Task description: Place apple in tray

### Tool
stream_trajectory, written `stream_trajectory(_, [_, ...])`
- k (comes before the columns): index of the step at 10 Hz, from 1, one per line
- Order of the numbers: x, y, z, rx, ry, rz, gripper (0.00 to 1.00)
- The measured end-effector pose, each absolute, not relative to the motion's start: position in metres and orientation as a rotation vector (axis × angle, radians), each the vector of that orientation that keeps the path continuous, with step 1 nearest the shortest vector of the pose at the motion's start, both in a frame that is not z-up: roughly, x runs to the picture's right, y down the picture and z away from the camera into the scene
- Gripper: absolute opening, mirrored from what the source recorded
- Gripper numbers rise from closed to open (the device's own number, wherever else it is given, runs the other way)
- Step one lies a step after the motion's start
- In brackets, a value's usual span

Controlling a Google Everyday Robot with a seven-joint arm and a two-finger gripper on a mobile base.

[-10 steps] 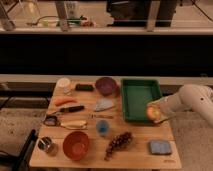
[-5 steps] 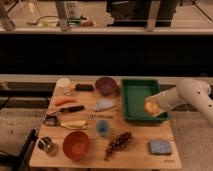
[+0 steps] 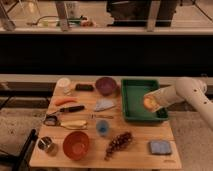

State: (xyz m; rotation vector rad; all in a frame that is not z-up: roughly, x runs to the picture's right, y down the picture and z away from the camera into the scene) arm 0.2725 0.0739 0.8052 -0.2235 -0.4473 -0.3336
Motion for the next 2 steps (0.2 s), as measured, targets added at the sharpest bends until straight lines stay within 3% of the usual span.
stream_trajectory(2, [0.2782, 0.0753, 0.8085, -0.198, -0.446, -0.321, 0.0])
